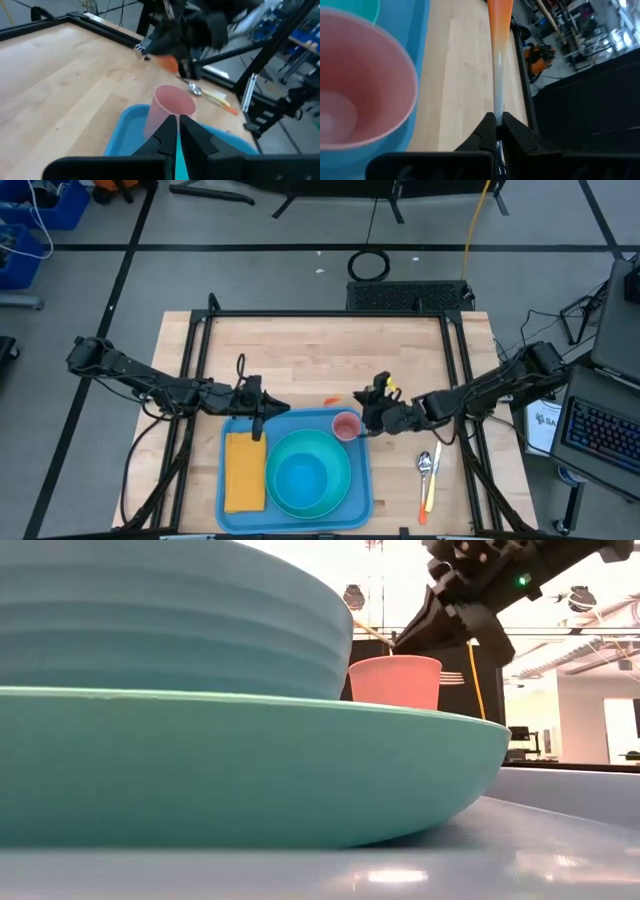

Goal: Set up tray
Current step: Put the orange fork on the yellow table napkin

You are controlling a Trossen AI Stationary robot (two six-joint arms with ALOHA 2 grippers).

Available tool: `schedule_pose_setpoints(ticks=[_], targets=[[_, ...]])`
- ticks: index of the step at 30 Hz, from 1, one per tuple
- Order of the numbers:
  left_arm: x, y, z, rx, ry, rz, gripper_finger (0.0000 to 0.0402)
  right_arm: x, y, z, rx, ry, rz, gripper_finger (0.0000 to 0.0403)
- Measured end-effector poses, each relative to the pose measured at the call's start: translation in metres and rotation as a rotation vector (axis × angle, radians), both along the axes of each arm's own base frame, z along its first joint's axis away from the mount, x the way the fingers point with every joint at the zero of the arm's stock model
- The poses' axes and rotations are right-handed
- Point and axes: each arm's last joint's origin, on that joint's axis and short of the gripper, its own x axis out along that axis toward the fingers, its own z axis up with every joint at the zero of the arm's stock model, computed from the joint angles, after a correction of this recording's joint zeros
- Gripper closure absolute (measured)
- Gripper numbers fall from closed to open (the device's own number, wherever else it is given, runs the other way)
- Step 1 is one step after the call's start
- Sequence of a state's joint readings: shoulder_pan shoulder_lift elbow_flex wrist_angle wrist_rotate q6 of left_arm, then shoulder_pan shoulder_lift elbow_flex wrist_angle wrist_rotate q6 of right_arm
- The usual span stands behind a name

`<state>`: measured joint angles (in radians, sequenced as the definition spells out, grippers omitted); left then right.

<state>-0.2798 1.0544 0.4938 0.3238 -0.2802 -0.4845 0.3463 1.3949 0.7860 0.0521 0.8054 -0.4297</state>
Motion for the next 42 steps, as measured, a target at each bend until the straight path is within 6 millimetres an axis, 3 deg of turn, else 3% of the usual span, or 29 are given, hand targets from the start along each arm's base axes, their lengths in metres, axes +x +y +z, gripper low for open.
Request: schedule_pose_setpoints(ticks=[5,9,16,24,33,37,42], targets=[[0.001,-0.001,0.004,-0.039,-0.045,0.003,0.0378,0.008,0.007,-0.008,-0.126,0.034,0.021,0.0402],[0.001,-0.001,0.004,-0.043,-0.044,0.0,0.0366,0.017,0.011,0.003,-0.13,0.002,0.03,0.0402],[0.0,-0.003,0.004,-0.041,-0.044,-0.015,0.03,0.023,0.014,0.015,-0.117,-0.031,0.036,0.0402],[0.007,-0.005,-0.004,-0.043,-0.002,-0.01,0.0241,0.029,0.012,0.006,-0.111,0.006,0.072,0.0402],[0.027,-0.011,0.002,-0.009,0.007,-0.019,0.0219,0.05,0.015,-0.005,-0.136,0.069,0.066,0.0402],[0.031,-0.013,0.01,0.031,-0.003,-0.023,0.0217,0.055,0.017,-0.01,-0.136,0.1,0.06,0.0402],[0.03,-0.012,0.005,0.068,0.081,0.017,0.0217,0.058,0.018,-0.01,-0.131,0.096,0.058,0.0402]])
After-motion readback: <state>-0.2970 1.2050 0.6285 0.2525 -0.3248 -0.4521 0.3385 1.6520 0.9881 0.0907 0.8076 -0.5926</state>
